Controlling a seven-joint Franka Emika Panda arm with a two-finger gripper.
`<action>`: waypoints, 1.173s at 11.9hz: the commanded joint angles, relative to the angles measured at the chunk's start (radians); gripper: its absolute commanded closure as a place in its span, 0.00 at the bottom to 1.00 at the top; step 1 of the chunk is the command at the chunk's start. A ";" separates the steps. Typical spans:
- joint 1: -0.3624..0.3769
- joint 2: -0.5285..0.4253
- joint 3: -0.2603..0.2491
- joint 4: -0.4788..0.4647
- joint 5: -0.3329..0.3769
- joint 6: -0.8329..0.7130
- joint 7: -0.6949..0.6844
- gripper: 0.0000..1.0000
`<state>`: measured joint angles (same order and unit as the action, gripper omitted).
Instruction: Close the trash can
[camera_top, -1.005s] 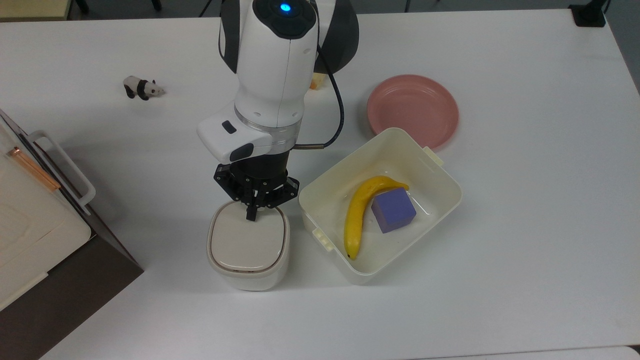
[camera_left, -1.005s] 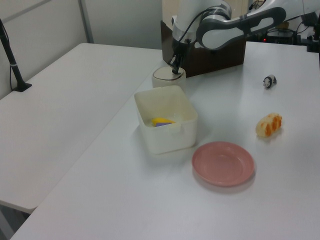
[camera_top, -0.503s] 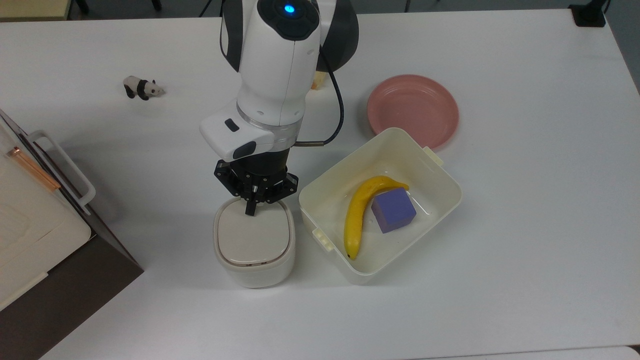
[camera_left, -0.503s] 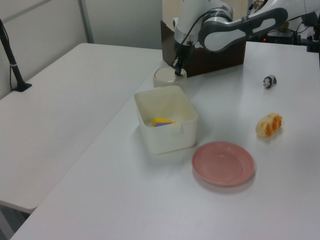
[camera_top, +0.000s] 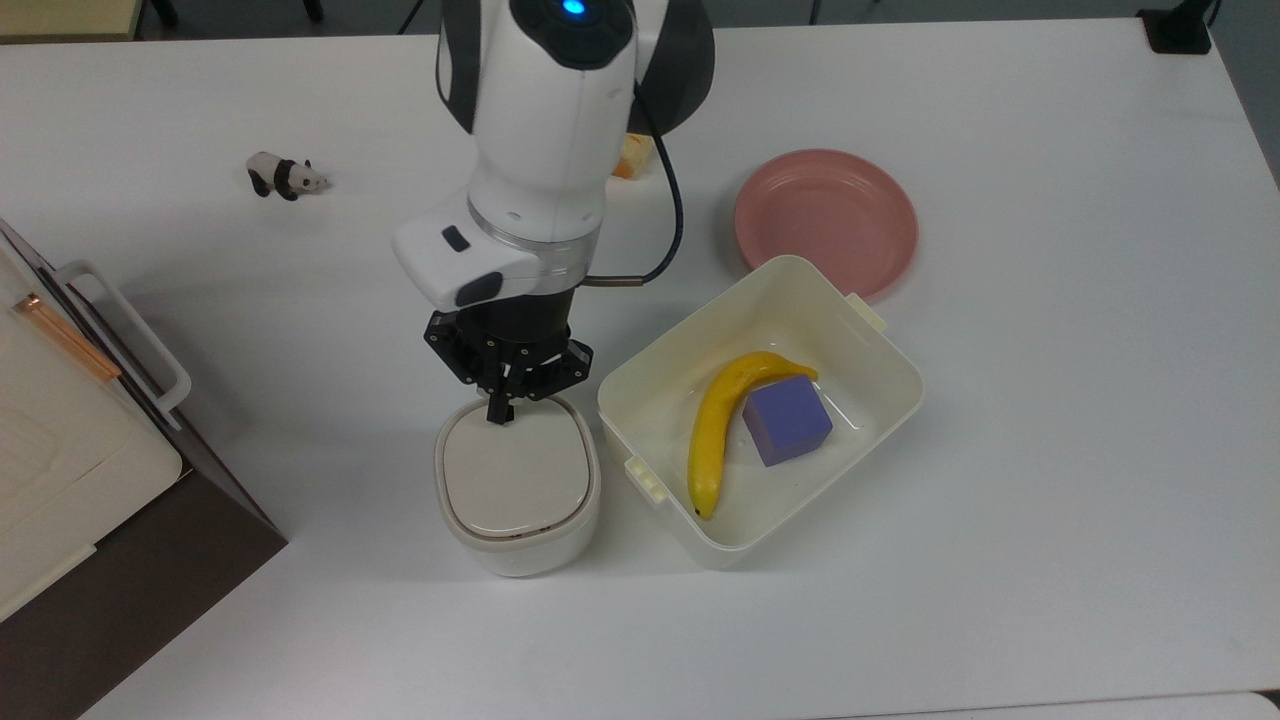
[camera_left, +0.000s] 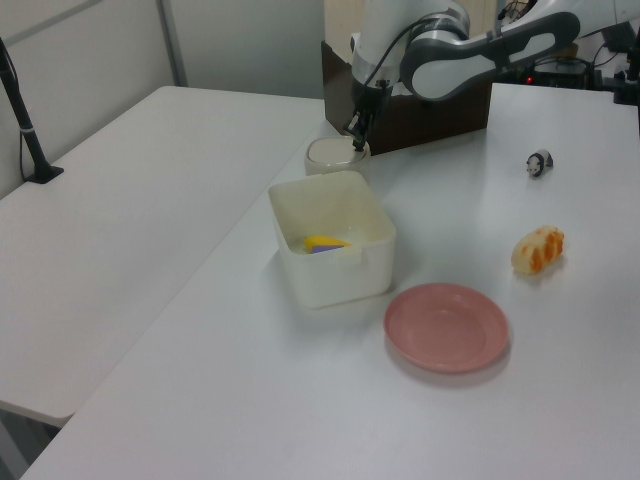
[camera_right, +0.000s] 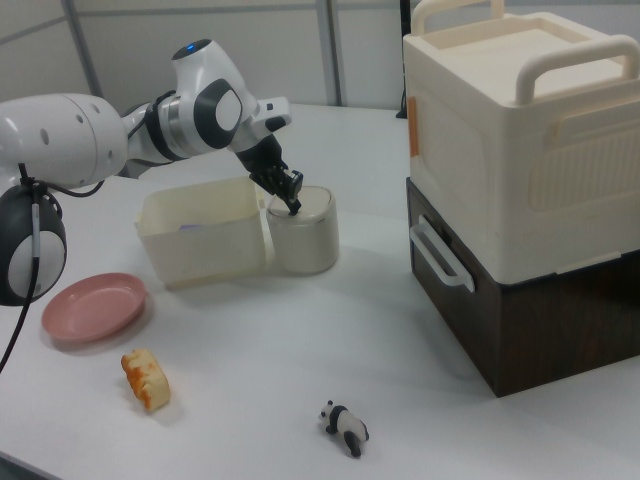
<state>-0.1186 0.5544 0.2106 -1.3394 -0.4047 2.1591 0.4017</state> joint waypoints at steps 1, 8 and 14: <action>-0.029 -0.031 -0.010 0.009 0.087 0.015 0.017 1.00; -0.199 -0.237 -0.010 0.037 0.426 -0.443 -0.406 1.00; -0.220 -0.280 -0.011 0.072 0.465 -0.565 -0.451 0.48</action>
<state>-0.3395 0.2990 0.2068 -1.2614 0.0335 1.6329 -0.0151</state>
